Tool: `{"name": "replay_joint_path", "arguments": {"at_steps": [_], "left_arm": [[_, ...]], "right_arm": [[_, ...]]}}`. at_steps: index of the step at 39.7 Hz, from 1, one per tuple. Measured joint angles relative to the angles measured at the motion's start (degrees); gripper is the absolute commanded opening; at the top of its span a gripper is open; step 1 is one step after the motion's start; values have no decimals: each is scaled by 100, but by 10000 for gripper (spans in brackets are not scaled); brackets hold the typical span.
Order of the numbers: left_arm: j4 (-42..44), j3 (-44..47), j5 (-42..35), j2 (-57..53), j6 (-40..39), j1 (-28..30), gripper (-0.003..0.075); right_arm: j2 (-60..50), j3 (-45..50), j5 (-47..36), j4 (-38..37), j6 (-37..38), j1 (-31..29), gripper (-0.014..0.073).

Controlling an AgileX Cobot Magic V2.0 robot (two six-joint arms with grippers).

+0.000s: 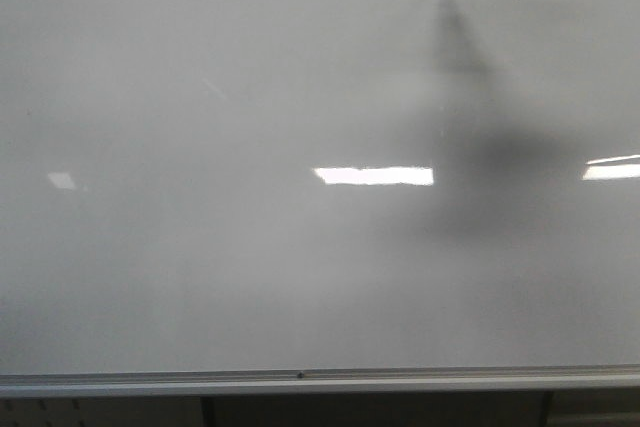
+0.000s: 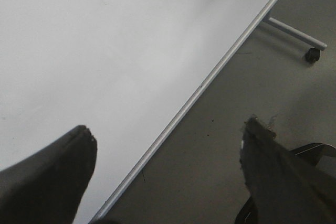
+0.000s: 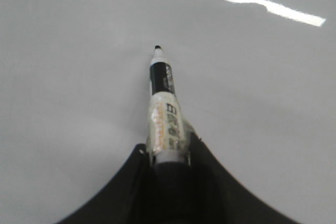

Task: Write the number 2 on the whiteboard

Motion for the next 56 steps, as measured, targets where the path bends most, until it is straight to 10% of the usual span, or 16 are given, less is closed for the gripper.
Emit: {"name": "replay_joint_path", "arguments": {"at_steps": [56], "left_arm": [[-10, 0, -131, 0, 0, 0, 547]], "right_arm": [[599, -173, 1675, -158, -11, -928, 55]]}}
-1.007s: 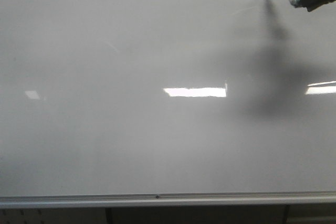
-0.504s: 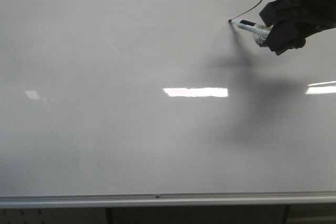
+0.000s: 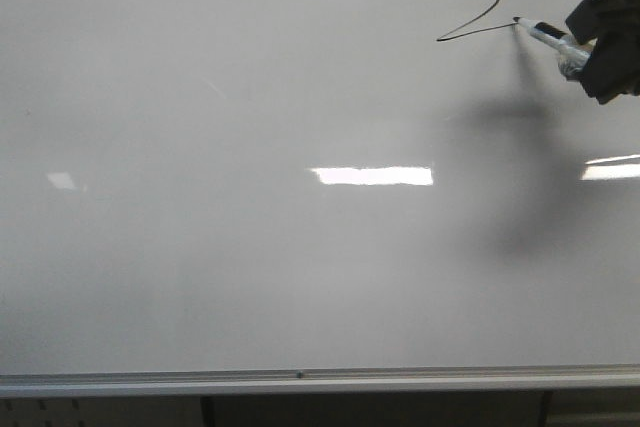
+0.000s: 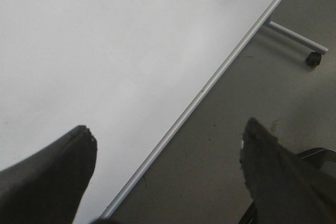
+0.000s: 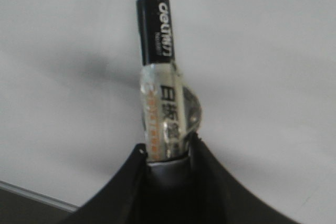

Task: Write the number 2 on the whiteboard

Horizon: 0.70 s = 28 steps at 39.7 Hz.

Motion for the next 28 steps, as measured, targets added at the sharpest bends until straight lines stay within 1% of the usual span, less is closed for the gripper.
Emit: {"name": "replay_joint_path", "arguments": {"at_steps": [4, 9, 16, 22, 28], "left_arm": [[0, 0, -99, 0, 0, 0, 547], [0, 0, -120, 0, 0, 0, 547], [-47, 0, -62, 75, 153, -39, 547], [-287, 0, 14, 274, 443, -356, 547], [-423, 0, 42, 488, 602, -918, 547]], "right_arm": [[-383, 0, 305, 25, 0, 150, 55], [-966, 0, 881, 25, 0, 411, 55], [-1771, 0, 1733, 25, -235, 1059, 55], [-2314, 0, 2313, 25, -456, 1763, 55], [-2806, 267, 2651, 39, -697, 2467, 55]]}}
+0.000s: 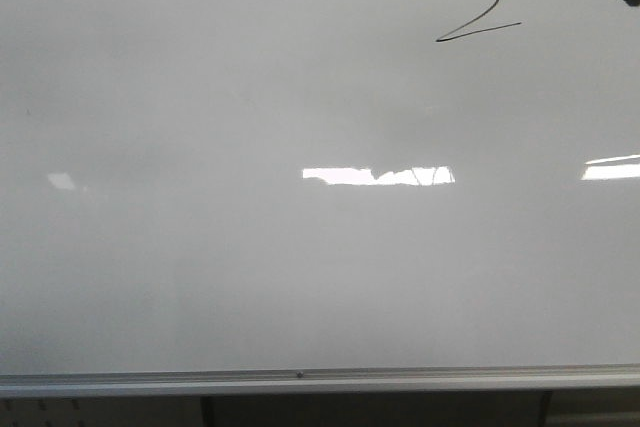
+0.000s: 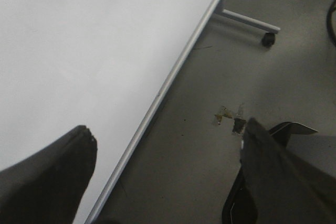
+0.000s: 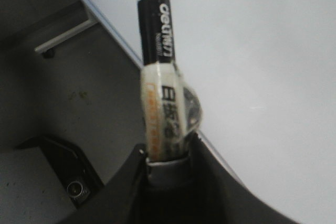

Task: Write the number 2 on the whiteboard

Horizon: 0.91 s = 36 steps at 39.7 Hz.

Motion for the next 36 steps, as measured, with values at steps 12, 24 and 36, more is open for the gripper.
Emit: {"name": "replay_joint_path", "arguments": {"at_steps": [12, 24, 36], "left_arm": [[-27, -513, 10, 807, 196, -1532, 547], [-36, -1242, -33, 2027, 403, -2622, 547], [-36, -1489, -283, 2634, 411, -2731, 430]], "right_arm": [[-429, 578, 691, 0, -379, 1024, 55], [-429, 604, 713, 0, -380, 1068, 55], [-429, 604, 713, 0, -390, 1068, 55]]}}
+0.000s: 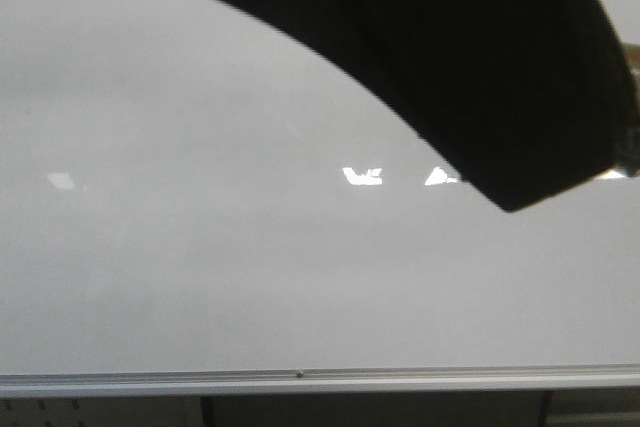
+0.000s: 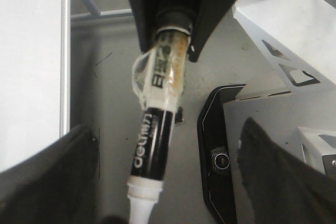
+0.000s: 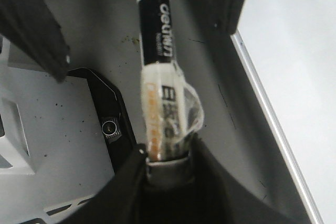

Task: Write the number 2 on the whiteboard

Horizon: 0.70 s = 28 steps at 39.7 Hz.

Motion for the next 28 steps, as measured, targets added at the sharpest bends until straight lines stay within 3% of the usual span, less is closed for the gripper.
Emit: {"name": "replay_joint_path", "arguments": {"at_steps": [8, 14, 16, 22, 24, 28], "left_arm": [[0, 0, -68, 36, 0, 0, 162], [19, 0, -65, 36, 40, 0, 27], [23, 0, -39, 36, 84, 0, 5], [11, 0, -47, 36, 82, -13, -1], [23, 0, -48, 36, 82, -13, -1], [242, 0, -6, 36, -59, -13, -1]], "right_arm": [[0, 0, 0, 0, 0, 0, 55], [0, 0, 15, -11, -28, 0, 90], [0, 0, 34, -22, -66, 0, 169], [0, 0, 42, -22, -71, 0, 512], [-23, 0, 54, -33, -71, 0, 577], [-153, 0, 159, -170, 31, -54, 592]]}}
